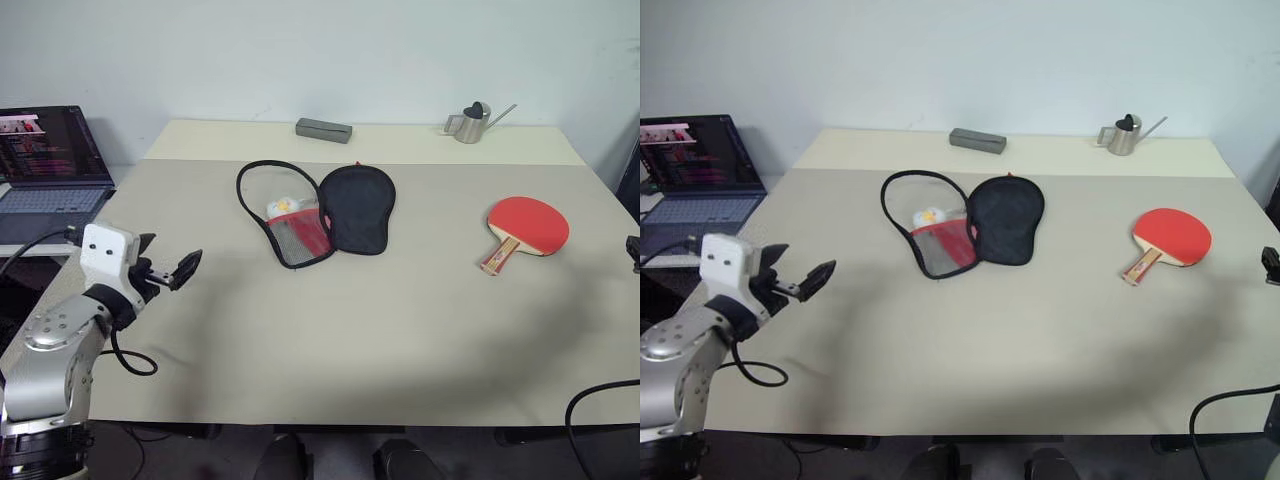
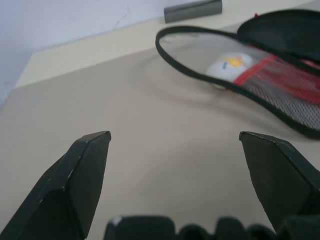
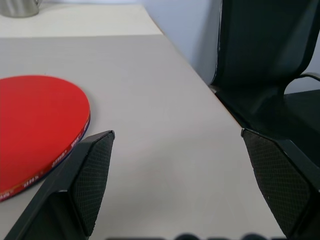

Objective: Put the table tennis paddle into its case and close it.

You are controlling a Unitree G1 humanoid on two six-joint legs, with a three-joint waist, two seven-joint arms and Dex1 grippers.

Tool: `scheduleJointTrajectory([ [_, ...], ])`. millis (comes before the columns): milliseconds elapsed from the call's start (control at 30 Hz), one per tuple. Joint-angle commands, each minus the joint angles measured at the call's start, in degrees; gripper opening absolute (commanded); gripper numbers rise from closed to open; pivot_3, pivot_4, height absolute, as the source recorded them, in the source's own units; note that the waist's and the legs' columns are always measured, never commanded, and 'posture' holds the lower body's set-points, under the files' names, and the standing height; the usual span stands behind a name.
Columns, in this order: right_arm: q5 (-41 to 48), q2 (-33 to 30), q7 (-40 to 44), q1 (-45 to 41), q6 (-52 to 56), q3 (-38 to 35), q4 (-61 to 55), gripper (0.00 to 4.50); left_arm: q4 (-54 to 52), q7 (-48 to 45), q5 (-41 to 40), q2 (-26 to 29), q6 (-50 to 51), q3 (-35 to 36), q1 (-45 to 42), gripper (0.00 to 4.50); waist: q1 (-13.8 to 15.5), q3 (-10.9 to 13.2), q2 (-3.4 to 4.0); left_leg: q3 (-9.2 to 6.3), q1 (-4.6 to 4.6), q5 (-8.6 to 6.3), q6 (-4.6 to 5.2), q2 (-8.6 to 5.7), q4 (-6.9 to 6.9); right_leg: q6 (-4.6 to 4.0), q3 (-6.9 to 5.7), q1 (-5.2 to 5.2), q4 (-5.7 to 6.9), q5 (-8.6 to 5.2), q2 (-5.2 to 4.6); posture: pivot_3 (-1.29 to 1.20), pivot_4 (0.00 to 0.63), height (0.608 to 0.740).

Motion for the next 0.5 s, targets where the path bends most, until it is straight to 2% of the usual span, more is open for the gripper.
scheduleJointTrajectory([
  [33,-0.38,-1.57,1.39,-0.37,0.06,-0.08,-0.95,4.45,0.79,1.42,1.67,-0.79,-2.08,-0.12,-0.35,4.50,0.08,0.00,0.00,0.00,0.00,0.00,0.00,0.00,0.01,0.00,0.00,0.00,0.00,0.00,0.00,0.00,0.150,0.740],
  [233,0.30,-0.88,4.35,-0.81,-0.14,-0.51,-2.53,4.45,3.47,1.37,2.33,-2.12,-4.08,-0.67,-2.22,4.50,0.16,0.00,0.00,-0.01,0.00,0.00,0.00,0.00,0.10,0.03,0.00,0.04,0.00,0.02,0.00,0.00,0.150,0.740],
  [500,1.85,1.82,13.04,0.91,4.69,-0.12,-6.27,4.45,7.51,-0.82,2.58,0.69,-7.05,1.98,-2.08,4.50,-0.01,-0.01,0.01,-0.01,0.00,0.00,0.00,0.00,0.14,0.03,0.00,0.06,0.01,0.03,0.04,0.00,0.150,0.740],
])
